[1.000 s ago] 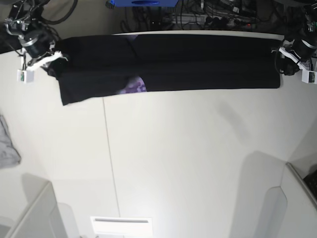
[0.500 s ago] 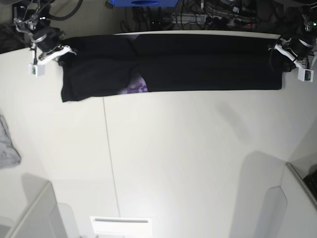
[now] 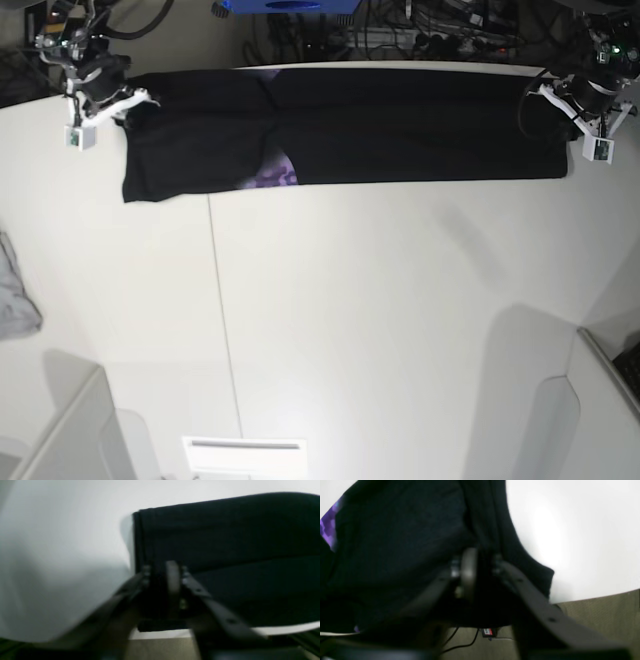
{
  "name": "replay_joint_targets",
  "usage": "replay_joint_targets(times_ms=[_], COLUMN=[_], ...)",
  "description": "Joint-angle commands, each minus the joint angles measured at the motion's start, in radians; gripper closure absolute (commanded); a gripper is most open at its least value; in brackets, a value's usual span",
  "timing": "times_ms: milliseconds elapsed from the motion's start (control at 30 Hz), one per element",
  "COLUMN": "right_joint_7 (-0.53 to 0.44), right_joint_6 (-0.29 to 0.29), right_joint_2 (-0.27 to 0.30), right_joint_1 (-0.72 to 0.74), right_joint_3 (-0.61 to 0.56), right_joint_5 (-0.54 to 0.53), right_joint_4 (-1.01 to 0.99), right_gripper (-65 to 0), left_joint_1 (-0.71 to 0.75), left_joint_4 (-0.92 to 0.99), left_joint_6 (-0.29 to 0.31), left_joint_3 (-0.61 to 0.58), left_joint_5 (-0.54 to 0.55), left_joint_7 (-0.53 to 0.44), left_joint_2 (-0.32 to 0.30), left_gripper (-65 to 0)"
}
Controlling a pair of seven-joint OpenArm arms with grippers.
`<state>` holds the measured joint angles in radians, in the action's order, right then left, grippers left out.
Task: Fold the T-shirt properly
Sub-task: 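Release the hem and regrasp the strip ends with both grippers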
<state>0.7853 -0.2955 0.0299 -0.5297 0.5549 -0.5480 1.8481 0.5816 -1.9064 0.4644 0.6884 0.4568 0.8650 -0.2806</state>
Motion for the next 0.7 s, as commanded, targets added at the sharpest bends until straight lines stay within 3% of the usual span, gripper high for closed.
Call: replay_joint_targets(times_ms=[0,67,167,267,333,367,433,467,533,667], right_joint_7=[-0.042,-0.086,-0.160,-0.209,-0.214,-0.212,-0.197,-0.172,-0.119,-0.043], right_joint_6=[-0.006,-0.008,-0.009,-0.028,-0.107,-0.158,-0.230,-0.236,-0.230,-0.230], right_joint_2=[0.009,0.006,0.006,0.012,0.009,0.008,0.008,0.012,0.014,0.015], right_joint_1=[-0.005,-0.007,-0.010,-0.019,-0.014,0.000,0.041,0.066,0.116,0.228], right_joint_3=[0.020,0.050,0.067,0.057,0.057,0.055,0.037,0.021,0.014,0.015], right_joint_5=[-0.008,-0.010,-0.011,-0.013,-0.013,-0.013,-0.005,-0.005,-0.001,0.059], right_joint_4=[0.020,0.020,0.026,0.060,0.089,0.094,0.086,0.069,0.032,-0.057], right_gripper=[-19.1,-22.8,-23.0,-22.8,-20.7,-17.0,-4.7,0.0,0.0,0.0], left_joint_1=[0.004,0.004,0.002,-0.015,-0.019,-0.019,-0.025,-0.027,-0.045,-0.101], left_joint_4=[-0.015,-0.020,-0.023,-0.040,-0.035,-0.034,-0.034,-0.029,-0.011,0.074], left_joint_6=[-0.003,-0.003,-0.003,-0.002,-0.002,-0.002,-0.002,-0.002,-0.003,-0.005], left_joint_3=[0.011,0.034,0.086,0.135,0.162,0.164,0.142,0.126,0.089,0.035], left_joint_5=[0.003,0.010,0.013,0.064,0.144,0.172,0.184,0.173,0.144,0.044], left_joint_7=[-0.016,-0.016,-0.019,-0.022,-0.020,-0.020,-0.019,-0.019,-0.019,-0.019], left_joint_2=[-0.015,-0.013,-0.004,0.024,0.036,0.034,0.033,0.033,0.033,0.039], left_gripper=[-18.3,-27.5,-39.0,-43.3,-42.9,-41.5,-30.6,-21.4,-1.6,0.0])
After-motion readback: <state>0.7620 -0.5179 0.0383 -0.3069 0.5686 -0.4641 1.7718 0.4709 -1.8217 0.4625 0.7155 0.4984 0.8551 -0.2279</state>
